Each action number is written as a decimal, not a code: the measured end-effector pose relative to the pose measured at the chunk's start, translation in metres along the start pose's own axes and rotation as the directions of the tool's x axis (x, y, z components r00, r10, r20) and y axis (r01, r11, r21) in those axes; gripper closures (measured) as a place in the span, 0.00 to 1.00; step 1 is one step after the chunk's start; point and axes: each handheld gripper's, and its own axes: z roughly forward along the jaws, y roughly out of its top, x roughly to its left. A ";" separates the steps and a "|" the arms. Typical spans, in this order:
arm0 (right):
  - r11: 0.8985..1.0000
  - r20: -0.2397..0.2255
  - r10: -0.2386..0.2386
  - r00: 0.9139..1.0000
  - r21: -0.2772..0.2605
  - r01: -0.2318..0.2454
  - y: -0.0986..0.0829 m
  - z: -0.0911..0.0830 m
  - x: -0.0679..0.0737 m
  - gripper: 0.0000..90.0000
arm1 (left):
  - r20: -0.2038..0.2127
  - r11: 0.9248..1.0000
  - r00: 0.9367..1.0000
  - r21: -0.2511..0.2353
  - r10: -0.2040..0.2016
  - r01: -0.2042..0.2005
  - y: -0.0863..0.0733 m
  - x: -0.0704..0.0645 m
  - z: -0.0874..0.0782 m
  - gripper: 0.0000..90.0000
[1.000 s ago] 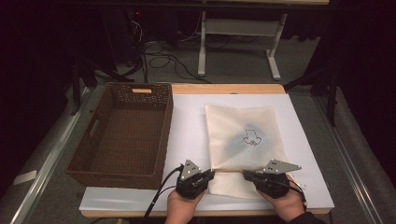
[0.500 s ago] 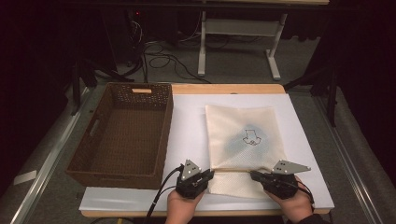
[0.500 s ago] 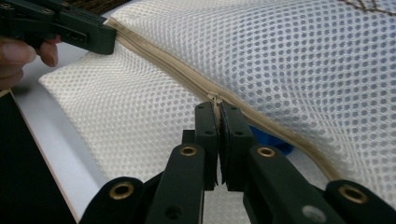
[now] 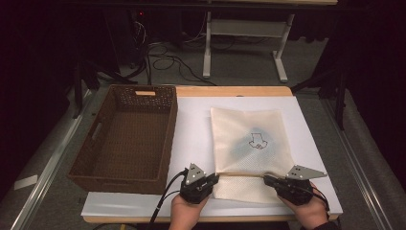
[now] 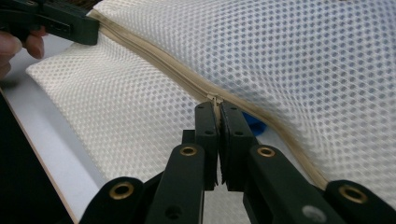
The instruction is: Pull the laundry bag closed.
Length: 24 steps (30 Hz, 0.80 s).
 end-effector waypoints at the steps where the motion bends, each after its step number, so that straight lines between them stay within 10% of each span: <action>1: 1.000 0.003 0.002 1.000 0.000 -0.002 -0.001 -0.001 -0.001 0.98 | 0.000 1.000 1.000 0.001 -0.001 0.001 0.000 0.000 0.000 0.93; 24: 0.998 0.069 0.069 0.995 -0.003 -0.069 -0.022 -0.031 -0.033 0.98 | -0.002 1.000 1.000 0.003 -0.005 0.005 0.001 0.002 -0.001 0.93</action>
